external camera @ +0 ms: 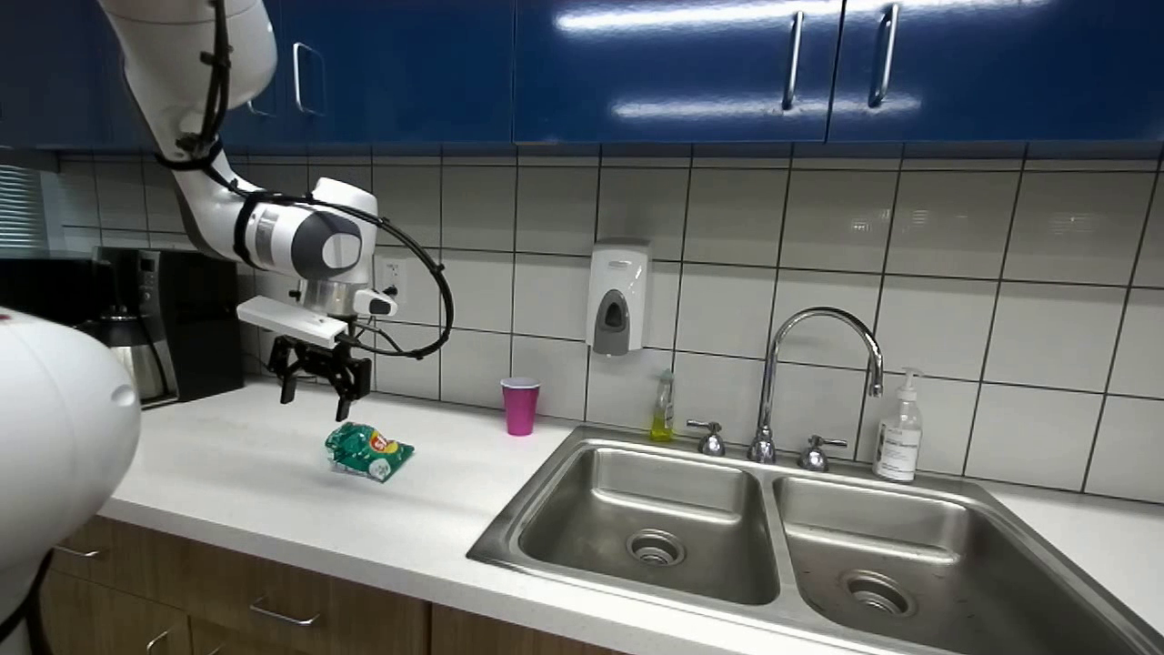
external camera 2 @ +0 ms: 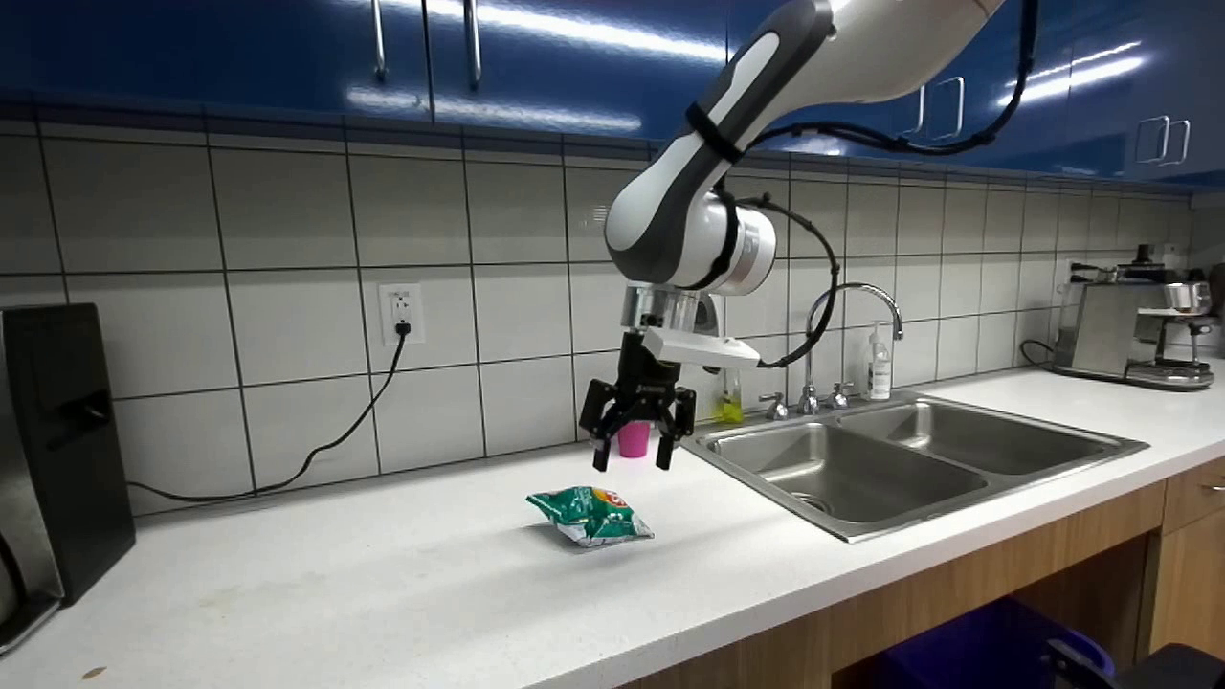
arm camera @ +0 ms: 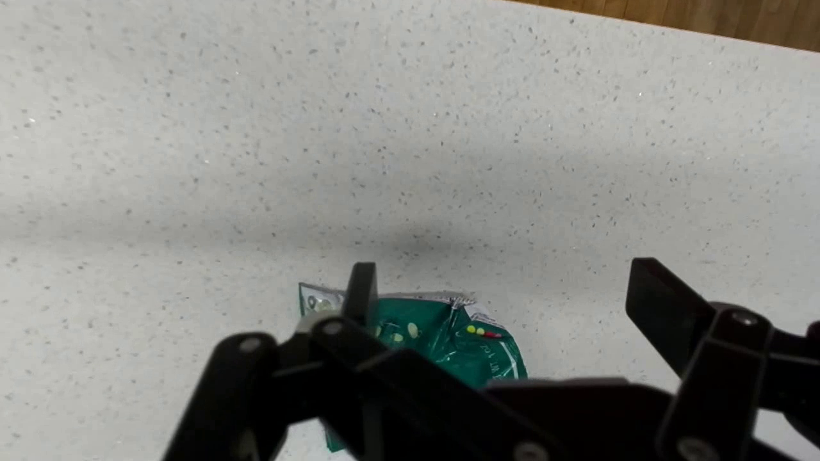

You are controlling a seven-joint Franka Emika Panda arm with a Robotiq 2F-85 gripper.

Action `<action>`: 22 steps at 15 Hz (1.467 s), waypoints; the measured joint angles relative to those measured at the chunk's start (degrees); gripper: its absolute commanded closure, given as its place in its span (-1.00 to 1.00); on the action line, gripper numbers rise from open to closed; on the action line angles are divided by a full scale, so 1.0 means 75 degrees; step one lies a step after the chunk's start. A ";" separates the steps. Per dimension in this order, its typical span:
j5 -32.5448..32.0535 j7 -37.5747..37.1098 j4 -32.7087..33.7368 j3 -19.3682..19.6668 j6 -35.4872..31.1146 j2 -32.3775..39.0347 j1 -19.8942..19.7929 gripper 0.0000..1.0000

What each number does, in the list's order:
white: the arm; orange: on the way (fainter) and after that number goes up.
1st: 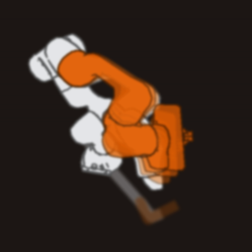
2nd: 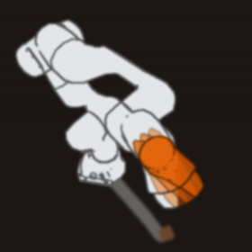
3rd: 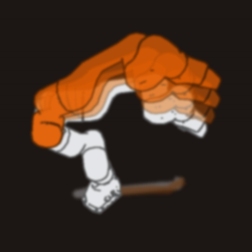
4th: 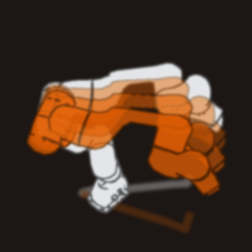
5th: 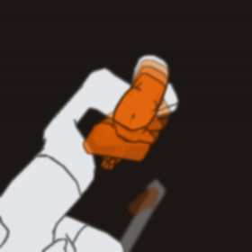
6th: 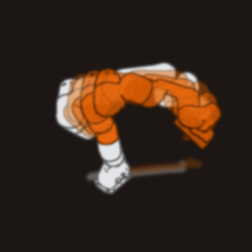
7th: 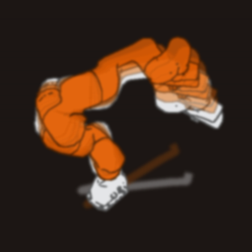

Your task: Put the green packet inside the sink

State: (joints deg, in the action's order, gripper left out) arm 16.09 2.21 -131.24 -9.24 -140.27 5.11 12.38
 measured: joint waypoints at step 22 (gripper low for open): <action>-0.1358 -0.0008 0.2689 0.0255 -0.0712 0.3006 0.0020 -1.00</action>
State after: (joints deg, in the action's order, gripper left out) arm 5.91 2.15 -111.08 -7.33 -145.60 27.65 12.53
